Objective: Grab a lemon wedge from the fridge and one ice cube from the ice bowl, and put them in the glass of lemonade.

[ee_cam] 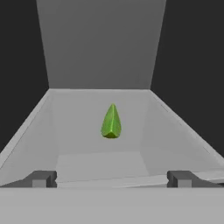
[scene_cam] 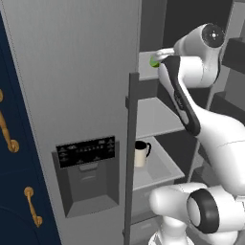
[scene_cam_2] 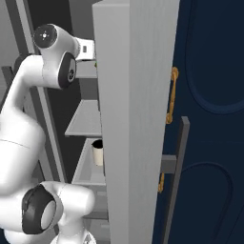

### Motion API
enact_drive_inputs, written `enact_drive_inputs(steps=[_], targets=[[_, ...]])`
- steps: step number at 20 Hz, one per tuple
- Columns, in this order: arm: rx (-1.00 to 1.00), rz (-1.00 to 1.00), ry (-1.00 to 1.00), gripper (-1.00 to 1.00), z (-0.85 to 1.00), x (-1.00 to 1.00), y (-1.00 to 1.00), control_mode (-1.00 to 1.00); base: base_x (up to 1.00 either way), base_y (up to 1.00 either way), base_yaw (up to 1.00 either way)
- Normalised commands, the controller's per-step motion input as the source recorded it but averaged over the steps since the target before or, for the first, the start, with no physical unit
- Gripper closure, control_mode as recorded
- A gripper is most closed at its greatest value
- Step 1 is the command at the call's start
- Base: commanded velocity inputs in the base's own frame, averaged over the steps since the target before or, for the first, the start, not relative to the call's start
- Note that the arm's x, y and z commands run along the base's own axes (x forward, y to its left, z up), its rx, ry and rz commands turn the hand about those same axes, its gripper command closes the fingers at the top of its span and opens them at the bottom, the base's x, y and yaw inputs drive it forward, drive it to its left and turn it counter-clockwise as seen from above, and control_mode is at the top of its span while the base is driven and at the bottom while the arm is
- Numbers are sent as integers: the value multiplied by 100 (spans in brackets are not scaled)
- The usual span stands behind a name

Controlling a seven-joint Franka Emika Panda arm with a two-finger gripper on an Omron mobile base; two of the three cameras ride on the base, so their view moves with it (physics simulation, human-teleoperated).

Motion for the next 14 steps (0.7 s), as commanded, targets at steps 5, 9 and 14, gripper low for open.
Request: enact_drive_inputs(steps=[5,9,14], targets=[[1,0,23,-100,-14,63,-1,-100,0,0,0],[1,0,27,-100,-13,43,-1,-100,0,0,0],[2,0,14,-100,-19,24,0,-100,0,0,0]])
